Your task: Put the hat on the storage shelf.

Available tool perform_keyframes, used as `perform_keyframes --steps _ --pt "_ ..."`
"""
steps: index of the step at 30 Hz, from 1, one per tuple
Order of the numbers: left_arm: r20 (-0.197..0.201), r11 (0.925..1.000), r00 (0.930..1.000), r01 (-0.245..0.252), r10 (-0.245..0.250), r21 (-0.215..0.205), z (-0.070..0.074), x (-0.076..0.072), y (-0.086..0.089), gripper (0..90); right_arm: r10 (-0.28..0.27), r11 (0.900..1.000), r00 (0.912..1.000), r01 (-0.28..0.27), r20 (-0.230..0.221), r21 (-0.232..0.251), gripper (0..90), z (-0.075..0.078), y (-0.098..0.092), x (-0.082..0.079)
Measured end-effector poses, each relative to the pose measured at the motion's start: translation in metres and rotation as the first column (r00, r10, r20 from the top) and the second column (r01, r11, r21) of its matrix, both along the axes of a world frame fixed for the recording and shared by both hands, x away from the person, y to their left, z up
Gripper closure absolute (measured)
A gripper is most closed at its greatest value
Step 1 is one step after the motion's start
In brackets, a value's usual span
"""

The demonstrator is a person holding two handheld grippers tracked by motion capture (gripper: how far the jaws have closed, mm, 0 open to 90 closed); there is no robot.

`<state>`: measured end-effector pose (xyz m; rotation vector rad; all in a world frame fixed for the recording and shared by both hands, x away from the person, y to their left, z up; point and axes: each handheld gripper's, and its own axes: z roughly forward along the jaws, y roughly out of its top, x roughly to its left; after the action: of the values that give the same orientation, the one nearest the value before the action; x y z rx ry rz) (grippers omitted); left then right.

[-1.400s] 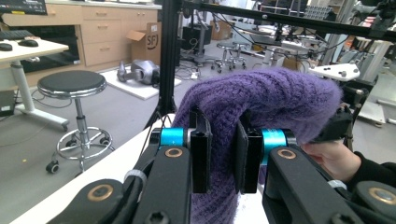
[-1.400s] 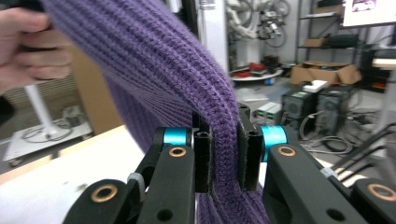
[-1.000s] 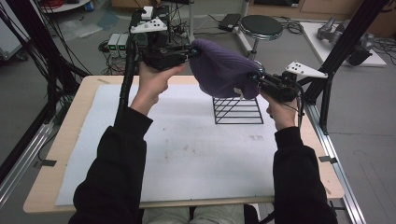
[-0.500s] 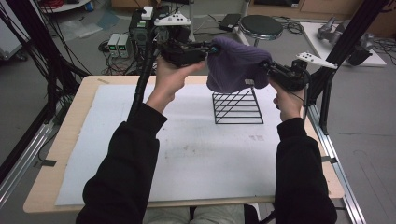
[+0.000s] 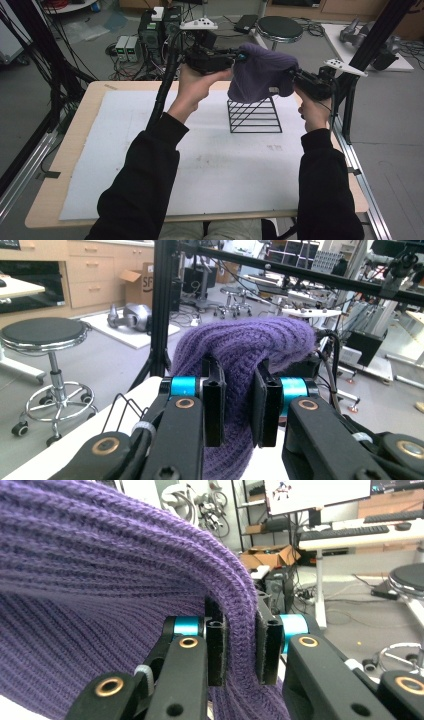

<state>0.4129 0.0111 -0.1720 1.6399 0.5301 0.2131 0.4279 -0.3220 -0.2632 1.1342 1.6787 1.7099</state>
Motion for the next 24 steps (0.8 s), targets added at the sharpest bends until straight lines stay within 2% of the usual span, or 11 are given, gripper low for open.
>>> perform_keyframes --steps 9,16,21,24 --pt "-0.019 0.9998 0.9997 0.012 -0.012 0.015 -0.005 -0.002 -0.009 78.1 -0.027 0.999 0.9987 0.028 -0.043 0.022 79.6 -0.014 -0.007 -0.004" --pt "-0.049 0.9995 0.9988 0.006 -0.005 0.030 -0.018 0.006 -0.017 78.0 -0.053 0.998 0.9951 0.054 -0.084 0.018 79.5 -0.029 -0.013 -0.004" --pt "-0.060 0.9991 0.9982 0.001 0.001 0.042 -0.027 0.008 -0.022 78.0 -0.058 0.998 0.9943 0.060 -0.090 0.018 79.3 -0.044 -0.015 -0.004" --pt "-0.064 0.9977 0.9979 -0.002 0.006 0.068 -0.034 0.010 -0.026 78.0 -0.063 0.997 0.9920 0.067 -0.110 0.026 79.3 -0.053 -0.016 -0.003"
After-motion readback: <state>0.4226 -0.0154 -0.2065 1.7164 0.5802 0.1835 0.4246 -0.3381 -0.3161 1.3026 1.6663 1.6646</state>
